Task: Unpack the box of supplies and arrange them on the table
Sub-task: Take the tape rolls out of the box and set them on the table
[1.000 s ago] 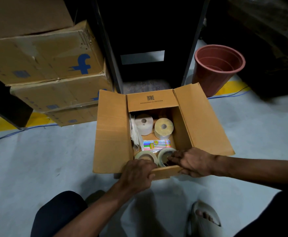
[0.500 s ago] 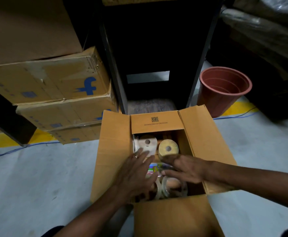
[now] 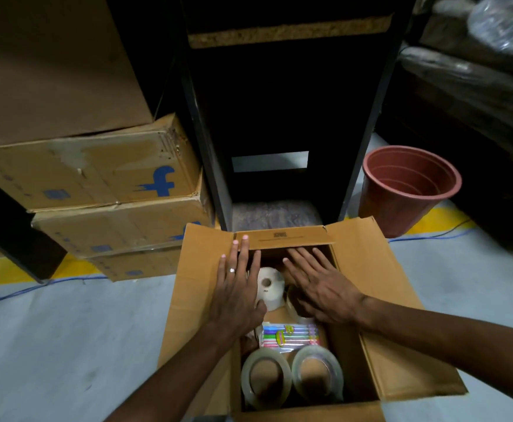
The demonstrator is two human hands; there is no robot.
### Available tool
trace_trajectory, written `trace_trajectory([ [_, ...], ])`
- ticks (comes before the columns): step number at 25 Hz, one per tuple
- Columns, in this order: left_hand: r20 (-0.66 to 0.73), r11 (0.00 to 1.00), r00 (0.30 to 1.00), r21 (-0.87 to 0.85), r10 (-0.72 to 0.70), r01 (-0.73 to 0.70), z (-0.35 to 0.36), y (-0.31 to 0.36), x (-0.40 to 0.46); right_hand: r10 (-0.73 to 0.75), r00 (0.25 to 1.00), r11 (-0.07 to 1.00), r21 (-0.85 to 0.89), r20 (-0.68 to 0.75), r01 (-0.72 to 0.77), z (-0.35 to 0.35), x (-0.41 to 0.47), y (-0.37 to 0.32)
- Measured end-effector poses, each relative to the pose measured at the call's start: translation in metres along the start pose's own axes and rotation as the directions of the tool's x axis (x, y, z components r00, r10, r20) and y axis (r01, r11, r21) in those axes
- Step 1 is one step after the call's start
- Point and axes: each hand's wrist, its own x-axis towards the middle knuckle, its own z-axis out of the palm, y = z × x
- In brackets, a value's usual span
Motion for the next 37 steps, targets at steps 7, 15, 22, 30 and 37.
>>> trace_trajectory([
  [7,-0.029,0.996,0.996,-0.015,-0.089,0.089,-0.007,-0.004,0.049,0.095,0.995,0.994,-0.050,-0.036,-0.096,-0.018,0.045,0.033],
  [15,0.289,0.985,0.950,-0.083,-0.121,0.150,0.020,-0.017,0.099,0.186,0.963,0.937,0.258,0.197,-0.234,-0.009,0.079,0.030],
  [22,0.254,0.986,0.963,-0.110,-0.090,0.121,0.026,-0.027,0.101,0.157,0.964,0.867,0.438,0.216,-0.239,-0.022,0.080,0.044],
  [30,0.203,0.988,0.975,-0.098,-0.095,0.117,0.027,-0.019,0.069,0.131,0.964,0.895,0.392,0.230,-0.215,-0.031,0.064,0.032],
  [37,0.209,0.998,0.977,-0.039,-0.043,0.052,0.023,-0.009,0.024,0.067,0.955,0.947,0.282,0.289,-0.152,-0.028,0.034,0.014],
])
